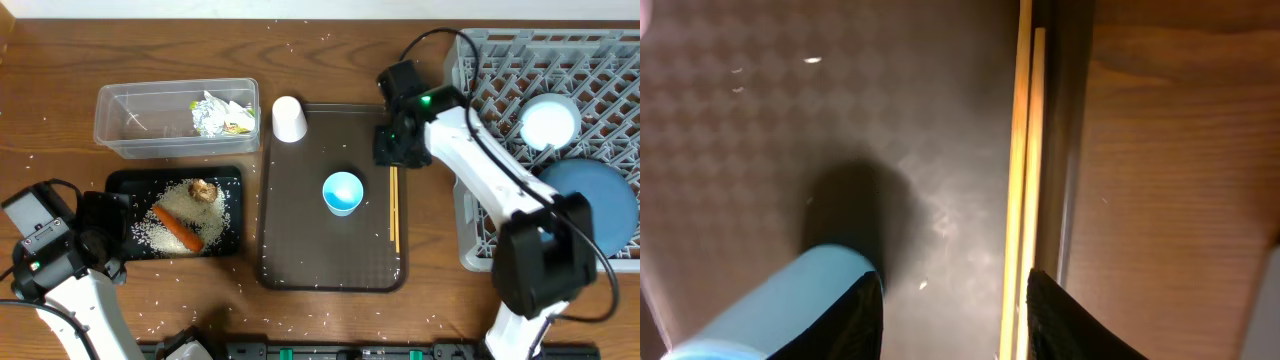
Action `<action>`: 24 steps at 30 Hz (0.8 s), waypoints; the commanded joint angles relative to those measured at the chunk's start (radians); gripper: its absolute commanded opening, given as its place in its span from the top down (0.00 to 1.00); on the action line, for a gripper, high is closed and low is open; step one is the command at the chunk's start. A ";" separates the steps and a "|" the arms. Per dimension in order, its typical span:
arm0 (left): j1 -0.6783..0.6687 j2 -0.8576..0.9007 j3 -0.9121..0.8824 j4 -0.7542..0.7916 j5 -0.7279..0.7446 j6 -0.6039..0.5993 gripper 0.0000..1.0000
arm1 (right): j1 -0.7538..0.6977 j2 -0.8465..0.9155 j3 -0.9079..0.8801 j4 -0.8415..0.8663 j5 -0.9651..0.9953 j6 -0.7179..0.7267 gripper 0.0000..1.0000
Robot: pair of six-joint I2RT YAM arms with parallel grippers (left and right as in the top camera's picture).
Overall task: Sort waste into correct bins and load items into the dishwasher rack
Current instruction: 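Grasp the wooden chopsticks on the brown tray with the right gripper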
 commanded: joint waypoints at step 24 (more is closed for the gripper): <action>0.003 -0.001 0.011 -0.003 -0.016 0.013 0.02 | 0.027 0.208 -0.020 0.015 0.003 0.063 0.60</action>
